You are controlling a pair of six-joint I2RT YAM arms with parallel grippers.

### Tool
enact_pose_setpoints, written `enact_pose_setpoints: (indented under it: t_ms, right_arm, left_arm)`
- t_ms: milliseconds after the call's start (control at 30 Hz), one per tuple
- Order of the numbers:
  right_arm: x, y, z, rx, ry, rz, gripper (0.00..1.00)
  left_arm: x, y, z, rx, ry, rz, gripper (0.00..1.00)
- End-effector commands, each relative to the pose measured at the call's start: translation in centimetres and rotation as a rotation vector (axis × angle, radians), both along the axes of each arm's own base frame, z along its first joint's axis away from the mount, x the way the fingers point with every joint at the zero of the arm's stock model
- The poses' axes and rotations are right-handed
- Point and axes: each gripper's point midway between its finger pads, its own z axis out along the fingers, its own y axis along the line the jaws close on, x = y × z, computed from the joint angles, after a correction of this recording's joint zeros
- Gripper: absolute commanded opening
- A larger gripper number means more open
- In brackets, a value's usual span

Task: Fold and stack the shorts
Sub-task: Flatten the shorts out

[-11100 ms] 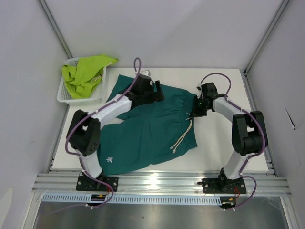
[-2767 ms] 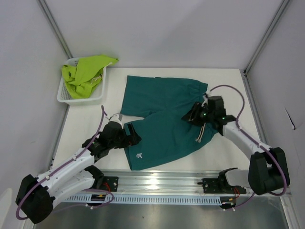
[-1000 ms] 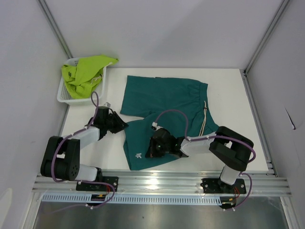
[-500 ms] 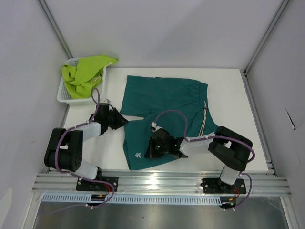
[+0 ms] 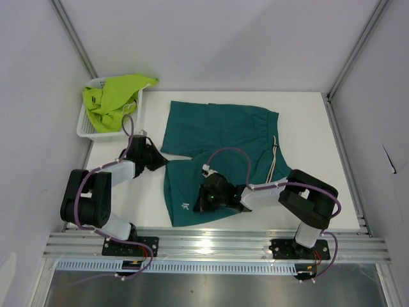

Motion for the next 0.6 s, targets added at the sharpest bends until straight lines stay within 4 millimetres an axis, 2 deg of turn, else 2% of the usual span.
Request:
enact_pose_setpoints:
  t_ms: [0,33,267,300,367,400,467,500,567]
  right_arm:
    - [-0.6,-0.7,-1.7,-0.049,0.007,-0.004,0.00]
    - [-0.7,-0.6,-1.7,-0.050,0.005,0.002,0.00]
    - [-0.9,0.3,-0.9,-0.032,-0.004,0.028,0.00]
    - [-0.8,0.8,-0.4,-0.017,-0.010,0.037,0.00]
    - [-0.9,1.4,0.5,0.003,-0.025,0.073,0.02]
    - [-0.6,2.1,1.7,0.024,-0.046,0.084,0.06]
    - [-0.4,2.2,2.8,0.020,-0.074,0.095,0.21]
    - [0.1,2.6,4.6,0.044,-0.116,0.101,0.30]
    - [0.9,1.6,5.5,0.001,-0.162,0.072,0.36]
  left_arm:
    - [1.3,1.6,2.1,0.076,-0.069,0.032,0.00]
    - [1.4,2.2,2.9,0.101,-0.088,0.048,0.00]
    - [1.8,3.2,4.8,0.162,-0.100,0.073,0.00]
    - [1.5,3.5,4.6,0.176,-0.084,0.077,0.00]
    - [2.0,3.8,5.8,0.191,-0.105,0.089,0.00]
    - [2.1,3.9,6.1,0.190,-0.109,0.090,0.00]
    - [2.5,3.8,6.6,0.186,-0.113,0.091,0.00]
    - [2.5,3.8,6.5,0.184,-0.108,0.093,0.00]
    - [2.7,3.8,6.6,0.183,-0.102,0.091,0.00]
